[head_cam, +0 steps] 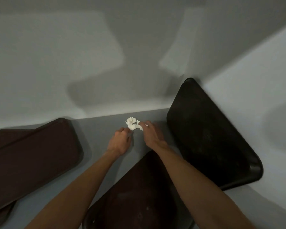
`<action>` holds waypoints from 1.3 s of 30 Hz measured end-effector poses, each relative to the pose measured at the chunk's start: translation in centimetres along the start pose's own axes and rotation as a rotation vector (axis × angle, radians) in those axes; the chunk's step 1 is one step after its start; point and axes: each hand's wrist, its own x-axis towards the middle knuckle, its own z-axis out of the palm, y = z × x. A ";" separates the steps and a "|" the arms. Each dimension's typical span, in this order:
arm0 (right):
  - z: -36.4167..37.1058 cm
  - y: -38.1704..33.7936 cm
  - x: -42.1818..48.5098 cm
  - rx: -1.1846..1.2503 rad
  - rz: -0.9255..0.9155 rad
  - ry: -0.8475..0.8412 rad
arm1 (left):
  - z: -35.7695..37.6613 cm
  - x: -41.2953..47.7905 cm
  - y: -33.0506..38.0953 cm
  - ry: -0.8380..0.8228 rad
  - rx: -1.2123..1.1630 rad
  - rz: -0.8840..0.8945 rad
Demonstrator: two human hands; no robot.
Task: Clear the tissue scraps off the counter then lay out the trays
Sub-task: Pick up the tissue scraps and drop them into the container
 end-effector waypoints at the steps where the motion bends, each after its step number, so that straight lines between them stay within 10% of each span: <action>1: 0.2 0.0 0.7 -0.028 -0.016 -0.020 | 0.2 0.7 0.0 -0.001 0.021 0.006; 19: 4.3 4.7 -0.7 -0.013 0.047 0.020 | 3.7 11.4 -2.7 -0.153 0.143 0.060; 39: 0.2 2.2 -10.2 0.326 0.356 0.224 | 1.1 -2.7 -0.6 0.084 -0.128 0.060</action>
